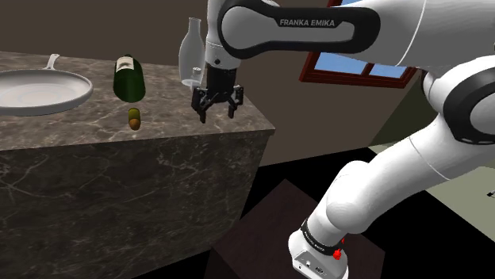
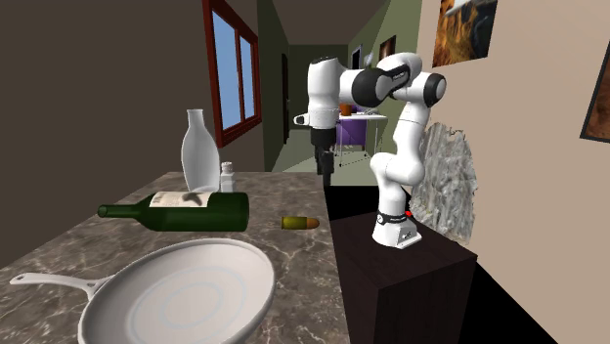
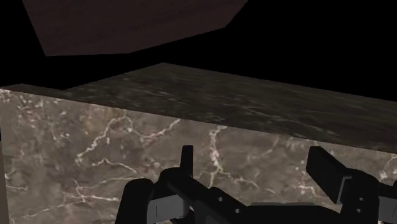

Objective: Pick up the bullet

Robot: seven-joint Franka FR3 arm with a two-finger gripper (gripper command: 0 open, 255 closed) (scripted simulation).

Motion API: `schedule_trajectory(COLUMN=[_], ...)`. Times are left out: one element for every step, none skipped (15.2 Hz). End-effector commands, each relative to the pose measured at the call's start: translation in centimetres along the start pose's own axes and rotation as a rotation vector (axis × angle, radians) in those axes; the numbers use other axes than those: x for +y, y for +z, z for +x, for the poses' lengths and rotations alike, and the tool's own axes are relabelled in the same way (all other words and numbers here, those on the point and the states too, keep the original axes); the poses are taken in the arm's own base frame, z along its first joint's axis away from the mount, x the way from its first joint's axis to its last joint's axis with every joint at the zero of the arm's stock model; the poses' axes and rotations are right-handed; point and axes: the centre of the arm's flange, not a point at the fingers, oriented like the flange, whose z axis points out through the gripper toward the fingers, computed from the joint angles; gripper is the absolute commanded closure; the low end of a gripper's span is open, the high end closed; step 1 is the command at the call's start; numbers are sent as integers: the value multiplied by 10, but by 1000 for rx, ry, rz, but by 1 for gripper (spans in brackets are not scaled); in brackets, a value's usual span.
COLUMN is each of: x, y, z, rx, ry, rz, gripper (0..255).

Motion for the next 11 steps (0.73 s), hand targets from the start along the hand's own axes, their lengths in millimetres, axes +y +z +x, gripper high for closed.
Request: schedule_trajectory(x=[-23, -35, -46, -58, -69, -80, -92, -103, -114, -126, -137], y=[1, 0, 0, 0, -1, -1, -2, -3, -3, -4, -5], z=[10, 15, 20, 25, 30, 35, 40, 45, 51, 56, 62], rx=[5, 7, 10, 12, 15, 17, 20, 22, 24, 27, 29], ry=[17, 24, 32, 40, 48, 55, 63, 71, 79, 86, 94], rz=[8, 12, 16, 20, 24, 28, 31, 35, 39, 43, 47], gripper=[0, 0, 0, 0, 0, 0, 0, 0, 0, 0, 0])
